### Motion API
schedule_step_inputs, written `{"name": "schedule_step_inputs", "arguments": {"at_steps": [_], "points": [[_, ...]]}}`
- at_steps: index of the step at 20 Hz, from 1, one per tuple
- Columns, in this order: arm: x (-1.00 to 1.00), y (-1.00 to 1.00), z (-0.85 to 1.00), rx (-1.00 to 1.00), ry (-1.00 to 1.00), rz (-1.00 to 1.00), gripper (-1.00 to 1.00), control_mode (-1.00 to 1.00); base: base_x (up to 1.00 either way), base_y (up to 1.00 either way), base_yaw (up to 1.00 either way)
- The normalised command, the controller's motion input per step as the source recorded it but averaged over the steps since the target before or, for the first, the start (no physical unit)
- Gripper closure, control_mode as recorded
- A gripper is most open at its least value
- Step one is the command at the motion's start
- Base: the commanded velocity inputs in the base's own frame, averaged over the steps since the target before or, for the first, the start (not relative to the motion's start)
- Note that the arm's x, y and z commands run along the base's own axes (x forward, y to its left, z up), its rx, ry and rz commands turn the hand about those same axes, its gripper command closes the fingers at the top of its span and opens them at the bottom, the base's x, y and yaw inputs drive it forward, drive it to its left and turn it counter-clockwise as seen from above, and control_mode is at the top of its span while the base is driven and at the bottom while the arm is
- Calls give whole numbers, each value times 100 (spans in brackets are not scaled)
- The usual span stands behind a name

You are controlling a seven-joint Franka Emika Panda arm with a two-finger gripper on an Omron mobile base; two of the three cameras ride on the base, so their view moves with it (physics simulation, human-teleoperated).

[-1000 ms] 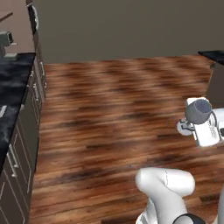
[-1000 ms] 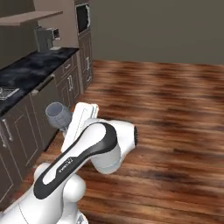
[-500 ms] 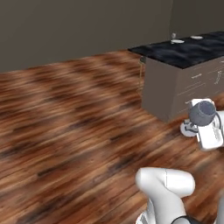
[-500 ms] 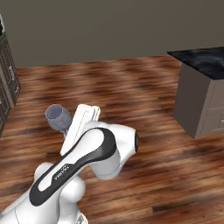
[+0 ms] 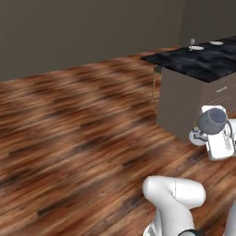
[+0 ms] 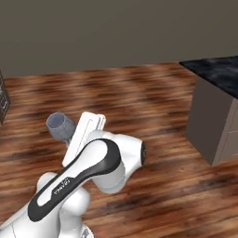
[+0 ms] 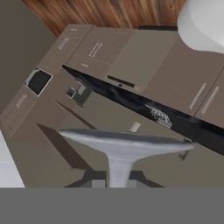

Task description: Retrieve the wine glasses from the counter and place one next to each plate.

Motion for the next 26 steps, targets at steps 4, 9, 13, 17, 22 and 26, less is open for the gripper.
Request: {"name": "schedule_step_inputs", "arguments": {"at_steps": [4,9,13,17,22,26], "points": [[0,0,0,0,0,0,100,100,100,-1,-3],[0,0,0,0,0,0,100,100,100,48,-10],[0,0,0,0,0,0,100,100,100,83,-13],[0,0,0,0,0,0,100,100,100,81,-10],[0,0,0,0,0,0,100,100,100,84,-12],[0,0,0,0,0,0,100,100,100,83,-12]]}}
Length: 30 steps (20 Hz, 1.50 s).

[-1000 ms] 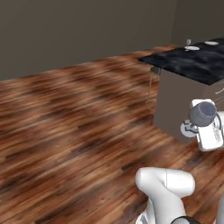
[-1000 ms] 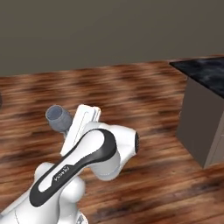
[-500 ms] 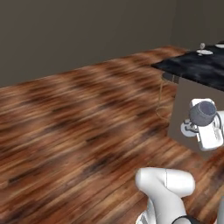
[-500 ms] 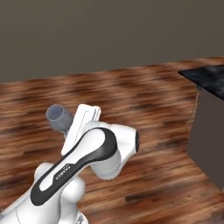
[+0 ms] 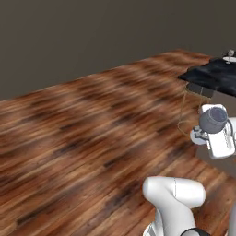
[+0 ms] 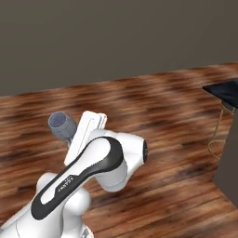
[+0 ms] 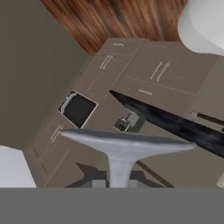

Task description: Retrieve the wine glasses from the counter and place one next to each plate.

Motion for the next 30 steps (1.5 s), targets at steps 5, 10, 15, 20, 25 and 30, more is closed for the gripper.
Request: {"name": "schedule_step_inputs", "arguments": {"at_steps": [5,10,15,20,25,30], "points": [[0,0,0,0,0,0,100,100,100,81,-13],[0,0,0,0,0,0,100,100,100,69,-17],[0,0,0,0,0,0,100,100,98,55,-57],[0,0,0,0,0,0,100,100,76,64,-75],[0,0,0,0,0,0,100,100,90,77,-70],[0,0,0,0,0,0,100,100,100,89,-61]]}}
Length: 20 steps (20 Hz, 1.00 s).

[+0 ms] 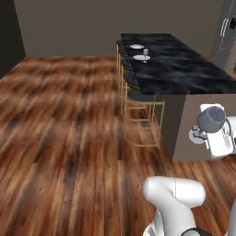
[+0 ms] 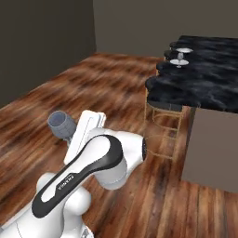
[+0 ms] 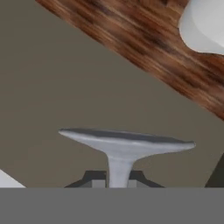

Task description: Retrieve the wine glasses from the counter and place one next to each plate.

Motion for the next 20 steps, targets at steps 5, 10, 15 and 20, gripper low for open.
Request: {"name": "schedule_step_inputs", "arguments": {"at_steps": [5,10,15,20], "points": [[0,0,0,0,0,0,100,100,100,98,-54],[0,0,0,0,0,0,100,100,100,99,-56],[0,0,0,0,0,0,100,100,100,100,-56],[0,0,0,0,0,0,100,100,100,100,-56]]}}
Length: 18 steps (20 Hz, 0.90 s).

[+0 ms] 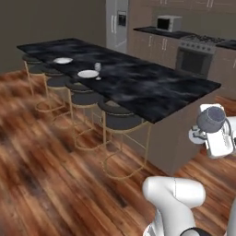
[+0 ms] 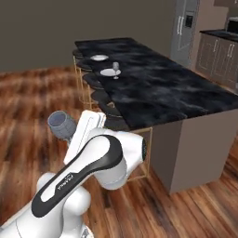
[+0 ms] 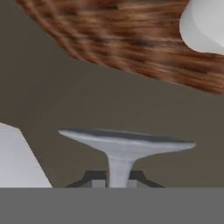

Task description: Retrieve the wine glasses from the counter and place one next to each plate.

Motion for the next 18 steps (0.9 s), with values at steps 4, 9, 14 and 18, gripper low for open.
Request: {"name": "schedule_step_inputs", "arguments": {"at_steps": [4,9,14,18], "points": [[0,0,0,0,0,0,100,100,100,100,-55],[0,0,0,0,0,0,100,100,75,80,-68],[0,0,0,0,0,0,100,100,35,66,-79],[0,0,0,0,0,0,100,100,-12,100,-48]]}}
